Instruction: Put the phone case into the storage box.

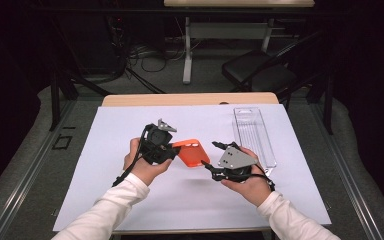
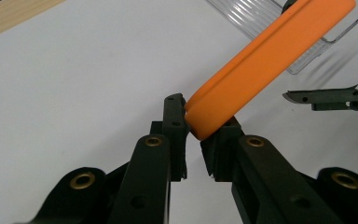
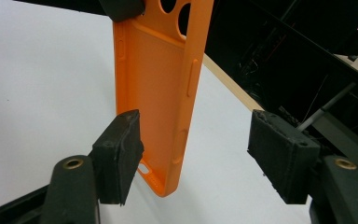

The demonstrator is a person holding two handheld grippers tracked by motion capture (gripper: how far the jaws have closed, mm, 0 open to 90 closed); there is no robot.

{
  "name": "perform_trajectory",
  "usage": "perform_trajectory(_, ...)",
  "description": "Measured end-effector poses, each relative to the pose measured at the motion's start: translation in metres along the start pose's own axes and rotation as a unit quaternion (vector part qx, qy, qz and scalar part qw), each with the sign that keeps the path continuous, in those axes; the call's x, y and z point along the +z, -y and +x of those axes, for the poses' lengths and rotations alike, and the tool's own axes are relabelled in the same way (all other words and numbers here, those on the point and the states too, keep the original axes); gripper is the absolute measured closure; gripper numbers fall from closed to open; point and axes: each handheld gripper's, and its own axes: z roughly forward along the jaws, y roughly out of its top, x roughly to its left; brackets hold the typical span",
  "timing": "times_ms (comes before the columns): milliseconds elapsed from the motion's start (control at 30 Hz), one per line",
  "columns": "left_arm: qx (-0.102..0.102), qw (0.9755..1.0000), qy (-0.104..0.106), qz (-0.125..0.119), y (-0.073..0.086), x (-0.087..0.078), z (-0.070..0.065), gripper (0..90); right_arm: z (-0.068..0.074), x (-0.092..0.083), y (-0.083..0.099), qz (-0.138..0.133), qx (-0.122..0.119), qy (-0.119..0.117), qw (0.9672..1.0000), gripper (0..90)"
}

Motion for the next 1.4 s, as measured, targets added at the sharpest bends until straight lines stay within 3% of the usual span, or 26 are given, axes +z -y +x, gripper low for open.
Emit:
perform_trajectory(567,0.011,0.9993,-0.023,0.029,-0.005,0.009,-0.002,80.3,0.002,0.004,-0.014,0.002,-0.012,0.008,0.9999,39.7)
perform_trajectory(800,0.012,0.9987,-0.022,0.045,-0.008,0.016,-0.007,80.3,-0.001,0.003,-0.017,0.001,-0.014,0.025,0.9996,44.6)
perform_trajectory(1400,0.016,0.9978,-0.022,0.061,-0.013,0.026,-0.012,80.3,-0.003,0.005,-0.023,0.004,-0.019,0.027,0.9994,54.5)
